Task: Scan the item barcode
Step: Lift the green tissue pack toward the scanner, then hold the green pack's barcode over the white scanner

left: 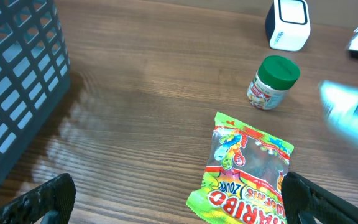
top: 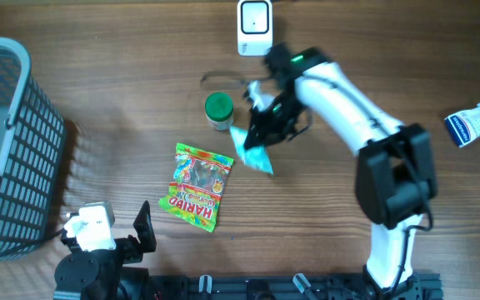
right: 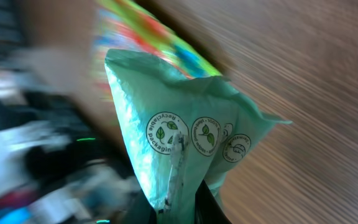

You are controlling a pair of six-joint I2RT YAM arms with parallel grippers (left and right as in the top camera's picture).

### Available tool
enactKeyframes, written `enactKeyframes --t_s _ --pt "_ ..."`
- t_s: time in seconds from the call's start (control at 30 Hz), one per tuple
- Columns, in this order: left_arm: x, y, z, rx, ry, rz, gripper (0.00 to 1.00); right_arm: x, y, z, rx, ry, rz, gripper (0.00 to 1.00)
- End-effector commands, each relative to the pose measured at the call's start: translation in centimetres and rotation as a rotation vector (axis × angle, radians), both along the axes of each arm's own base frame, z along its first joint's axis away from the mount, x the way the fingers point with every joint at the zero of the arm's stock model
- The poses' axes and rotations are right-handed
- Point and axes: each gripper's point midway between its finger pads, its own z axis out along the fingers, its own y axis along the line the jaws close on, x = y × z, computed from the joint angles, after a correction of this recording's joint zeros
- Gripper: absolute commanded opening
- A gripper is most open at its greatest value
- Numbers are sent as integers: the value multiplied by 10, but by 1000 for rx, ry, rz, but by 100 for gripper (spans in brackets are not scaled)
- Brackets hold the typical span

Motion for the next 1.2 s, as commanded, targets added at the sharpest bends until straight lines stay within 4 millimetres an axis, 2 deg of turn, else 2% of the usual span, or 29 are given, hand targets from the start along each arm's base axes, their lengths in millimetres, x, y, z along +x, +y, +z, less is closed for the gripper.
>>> enactKeyframes --t_s 0.0,0.03,0.13,0.2,0.3,0.37,0.47,0.53,0.67,0.77,0.83,0.93,1.0,1.1,1.13,1.17 --pt "0 0 0 1 -4 1 100 24 8 89 623 45 -97 4" --pt "0 0 0 1 -4 2 100 30 3 98 709 60 -128 4" --pt "0 0 0 1 -4 2 100 41 -6 109 834 165 -205 4" --pt "0 0 0 1 -4 2 100 46 -7 108 857 178 -208 4" --pt "0 0 0 1 -4 2 100 54 -4 109 902 45 -140 4" --pt "0 0 0 1 -4 1 100 60 0 112 951 -105 -57 4" --pt "0 0 0 1 -4 2 100 58 10 114 1008 -277 50 4" --pt "0 0 0 1 -4 2 100 52 17 114 1028 -320 92 4" --pt "0 0 0 1 -4 2 100 48 22 114 1028 -308 103 4" --pt "0 0 0 1 -4 2 100 48 22 114 994 -199 55 5" --pt "0 0 0 1 -4 1 100 49 23 121 975 -219 55 5" --pt "0 0 0 1 -4 1 100 74 23 119 719 -354 -57 5" --pt "0 0 0 1 -4 1 100 92 12 129 522 -527 -136 5" --pt "0 0 0 1 -4 1 100 134 -31 147 132 -866 -304 5" --pt "0 0 0 1 -4 2 100 146 -46 155 32 -967 -342 5" --pt "0 0 0 1 -4 2 100 154 -51 161 -17 -1048 -331 5"
